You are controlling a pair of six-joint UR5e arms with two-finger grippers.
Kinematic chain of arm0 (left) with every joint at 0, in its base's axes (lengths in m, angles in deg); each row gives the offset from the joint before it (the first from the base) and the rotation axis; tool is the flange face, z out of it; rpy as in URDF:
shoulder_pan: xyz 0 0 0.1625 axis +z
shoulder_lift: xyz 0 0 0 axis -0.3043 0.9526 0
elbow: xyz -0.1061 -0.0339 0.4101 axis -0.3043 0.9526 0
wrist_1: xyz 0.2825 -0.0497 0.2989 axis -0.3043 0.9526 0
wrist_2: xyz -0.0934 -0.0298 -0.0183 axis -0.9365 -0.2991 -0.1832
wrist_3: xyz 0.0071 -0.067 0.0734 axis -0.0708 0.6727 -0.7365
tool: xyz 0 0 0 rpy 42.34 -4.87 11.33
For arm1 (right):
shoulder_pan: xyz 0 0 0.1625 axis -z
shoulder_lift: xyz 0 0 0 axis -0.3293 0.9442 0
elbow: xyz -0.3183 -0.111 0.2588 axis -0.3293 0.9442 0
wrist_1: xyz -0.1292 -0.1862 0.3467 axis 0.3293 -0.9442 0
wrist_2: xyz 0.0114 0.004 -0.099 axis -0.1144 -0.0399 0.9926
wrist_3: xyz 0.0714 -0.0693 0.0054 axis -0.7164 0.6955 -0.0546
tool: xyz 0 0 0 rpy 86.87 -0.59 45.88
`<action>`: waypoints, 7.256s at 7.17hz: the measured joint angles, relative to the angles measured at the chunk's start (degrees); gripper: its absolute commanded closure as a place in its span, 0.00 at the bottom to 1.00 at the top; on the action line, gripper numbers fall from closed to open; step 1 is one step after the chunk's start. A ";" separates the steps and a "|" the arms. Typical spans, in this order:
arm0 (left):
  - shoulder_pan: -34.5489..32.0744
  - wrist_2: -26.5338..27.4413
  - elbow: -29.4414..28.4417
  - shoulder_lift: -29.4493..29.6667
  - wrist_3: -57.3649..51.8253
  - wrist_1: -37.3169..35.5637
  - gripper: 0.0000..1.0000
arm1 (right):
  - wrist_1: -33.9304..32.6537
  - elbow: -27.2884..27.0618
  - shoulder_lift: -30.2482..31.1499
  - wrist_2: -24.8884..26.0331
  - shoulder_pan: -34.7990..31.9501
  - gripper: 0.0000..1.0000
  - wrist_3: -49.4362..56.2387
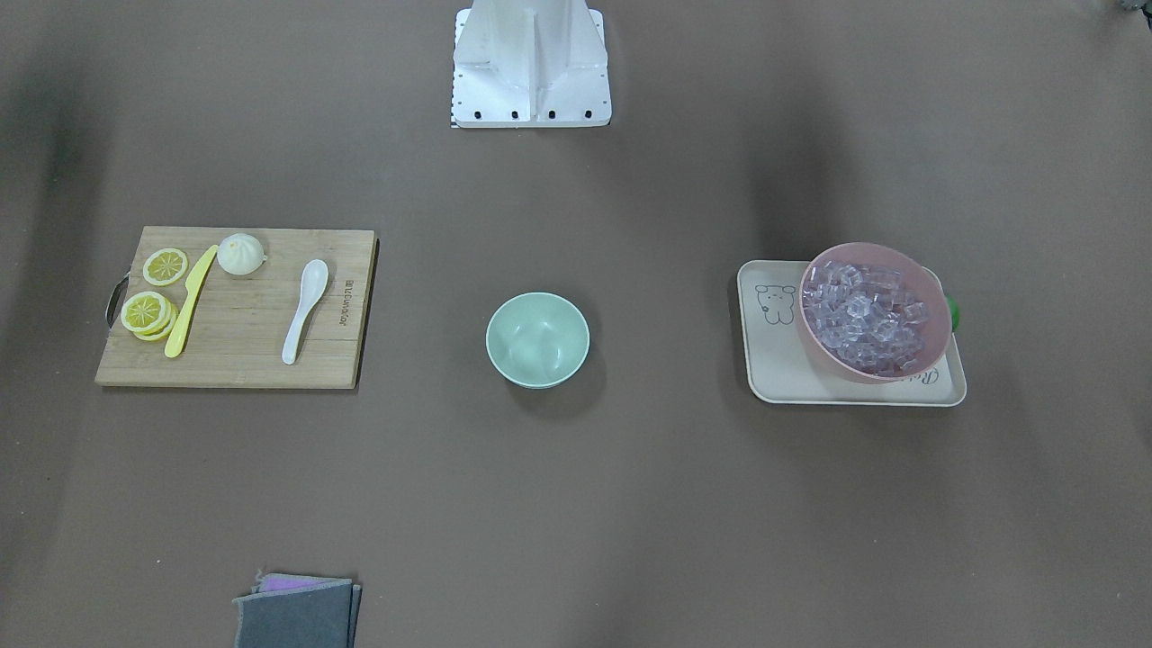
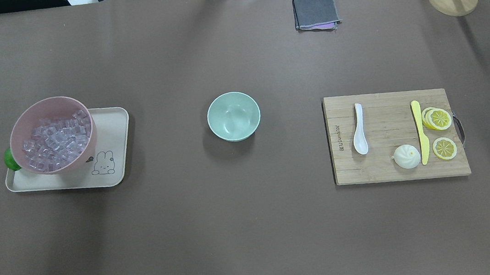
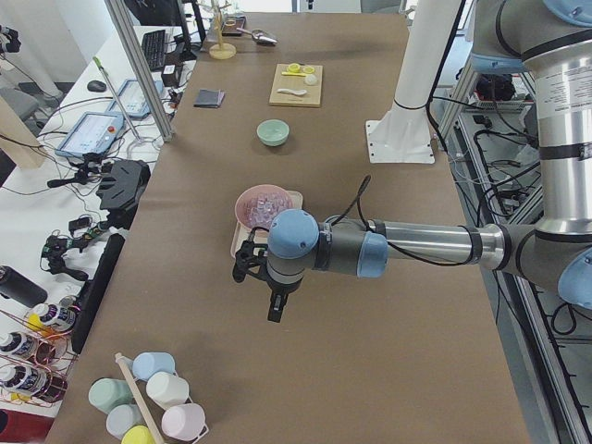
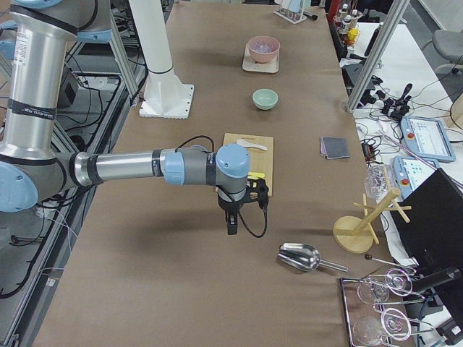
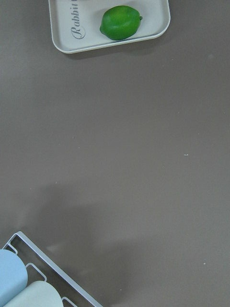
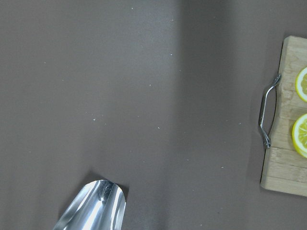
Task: Put spoon and ice into bowl
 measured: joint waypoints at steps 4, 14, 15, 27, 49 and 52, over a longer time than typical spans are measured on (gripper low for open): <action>-0.13 -0.53 2.27 -1.29 0.03 0.18 0.02 | 0.06 -0.51 -0.14 -0.18 0.00 0.00 -0.25; 0.06 -0.63 2.83 -2.10 5.00 2.15 0.02 | 1.41 -1.35 0.27 -3.36 0.00 0.00 -0.48; 0.11 -0.64 2.83 -2.24 5.23 2.39 0.03 | 1.40 -1.34 0.20 -4.31 0.00 0.00 -0.45; 23.07 4.17 -1.19 21.30 44.26 6.40 0.03 | 2.65 -4.03 -26.02 10.81 35.84 0.23 -58.87; 42.92 17.87 -3.96 26.31 57.93 6.74 0.46 | 13.39 23.63 -58.92 22.88 50.49 1.00 -90.59; 43.08 17.92 -4.17 25.41 57.58 6.74 0.56 | 16.70 27.74 -61.71 27.20 53.32 1.00 -94.75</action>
